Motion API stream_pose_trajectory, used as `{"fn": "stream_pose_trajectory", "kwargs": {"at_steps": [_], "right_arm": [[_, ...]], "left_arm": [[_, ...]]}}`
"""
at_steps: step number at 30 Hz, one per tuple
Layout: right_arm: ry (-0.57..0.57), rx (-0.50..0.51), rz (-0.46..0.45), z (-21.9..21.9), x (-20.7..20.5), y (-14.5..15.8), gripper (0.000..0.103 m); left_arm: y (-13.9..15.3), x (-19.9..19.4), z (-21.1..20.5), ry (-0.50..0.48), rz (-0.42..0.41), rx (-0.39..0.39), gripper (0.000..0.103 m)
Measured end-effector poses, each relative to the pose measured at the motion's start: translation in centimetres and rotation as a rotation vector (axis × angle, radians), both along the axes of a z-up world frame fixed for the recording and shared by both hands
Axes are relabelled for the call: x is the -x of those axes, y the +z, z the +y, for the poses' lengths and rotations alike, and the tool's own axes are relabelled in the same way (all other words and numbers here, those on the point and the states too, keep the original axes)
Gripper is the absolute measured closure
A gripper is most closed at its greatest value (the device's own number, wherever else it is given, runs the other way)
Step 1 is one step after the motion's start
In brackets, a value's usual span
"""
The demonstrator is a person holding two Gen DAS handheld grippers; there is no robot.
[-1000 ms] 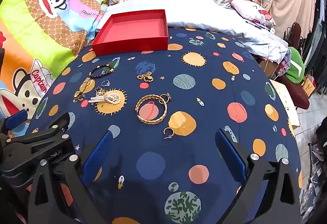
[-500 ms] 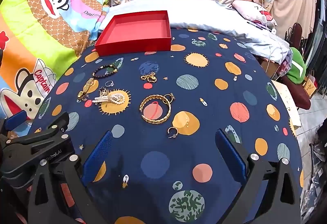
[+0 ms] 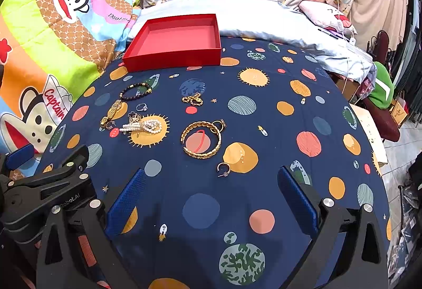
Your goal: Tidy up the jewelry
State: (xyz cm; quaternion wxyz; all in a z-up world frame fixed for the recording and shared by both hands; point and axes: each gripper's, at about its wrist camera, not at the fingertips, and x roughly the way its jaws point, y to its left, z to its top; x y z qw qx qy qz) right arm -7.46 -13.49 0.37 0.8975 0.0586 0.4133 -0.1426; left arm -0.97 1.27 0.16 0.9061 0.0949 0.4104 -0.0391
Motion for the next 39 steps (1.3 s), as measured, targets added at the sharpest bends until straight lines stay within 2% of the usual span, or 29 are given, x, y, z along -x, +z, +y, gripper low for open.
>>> {"fn": "stream_pose_trajectory", "kwargs": {"at_steps": [39], "right_arm": [[-0.004, -0.014, 0.008, -0.6, -0.3, -1.0, 0.005]], "left_arm": [[-1.0, -0.4, -0.3, 0.000, 0.013, 0.002, 0.005]]}}
